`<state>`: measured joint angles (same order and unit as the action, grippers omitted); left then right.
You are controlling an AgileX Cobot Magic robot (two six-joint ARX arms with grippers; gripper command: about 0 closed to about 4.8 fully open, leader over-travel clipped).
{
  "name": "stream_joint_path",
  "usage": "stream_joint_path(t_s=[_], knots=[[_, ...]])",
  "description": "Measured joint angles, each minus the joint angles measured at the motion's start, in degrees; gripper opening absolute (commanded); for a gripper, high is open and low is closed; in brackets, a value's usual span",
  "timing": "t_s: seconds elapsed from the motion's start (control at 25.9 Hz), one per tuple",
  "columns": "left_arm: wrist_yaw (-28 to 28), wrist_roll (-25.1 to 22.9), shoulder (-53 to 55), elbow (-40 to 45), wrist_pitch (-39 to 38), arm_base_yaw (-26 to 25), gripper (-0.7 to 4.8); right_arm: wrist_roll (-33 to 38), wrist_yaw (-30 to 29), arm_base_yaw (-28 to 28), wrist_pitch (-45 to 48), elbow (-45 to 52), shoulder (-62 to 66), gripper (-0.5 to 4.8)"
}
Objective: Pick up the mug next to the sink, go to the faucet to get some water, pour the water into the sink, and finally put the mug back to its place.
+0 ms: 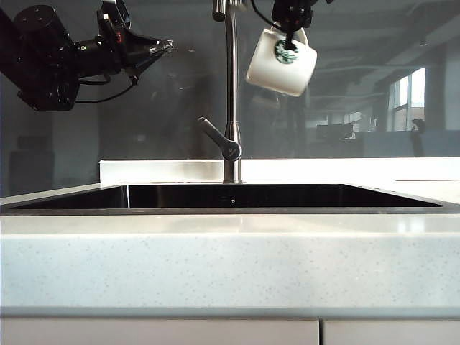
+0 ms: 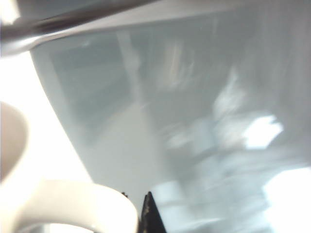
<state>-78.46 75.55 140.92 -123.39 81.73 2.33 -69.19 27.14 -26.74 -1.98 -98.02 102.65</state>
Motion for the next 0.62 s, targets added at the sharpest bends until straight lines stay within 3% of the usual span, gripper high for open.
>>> stream_joint_path(t_s=[0.15,0.31,0.35,0.43,0.62], knots=[[0.0,0.0,0.0,0.0,0.0,0.0,-0.04,29.7,-6.8,3.0,-12.3,0.3,-2.8,-0.06],[0.0,0.2,0.0,0.0,0.0,0.0,-0.04,46.5,-15.9,9.0,-13.0,13.5,-9.2,-0.06],[0.0,0.2,0.0,0.0,0.0,0.0,-0.04,49.0,-17.0,10.3,-11.3,17.8,-11.3,-0.06],[0.0,0.2,0.0,0.0,0.0,0.0,-0.04,56.2,-20.0,15.1,-1.7,35.6,-23.2,-0.06],[0.5,0.2,0.0,0.1,0.0,0.1,-0.04,63.1,-23.6,24.2,17.0,57.3,-35.6,-0.06]])
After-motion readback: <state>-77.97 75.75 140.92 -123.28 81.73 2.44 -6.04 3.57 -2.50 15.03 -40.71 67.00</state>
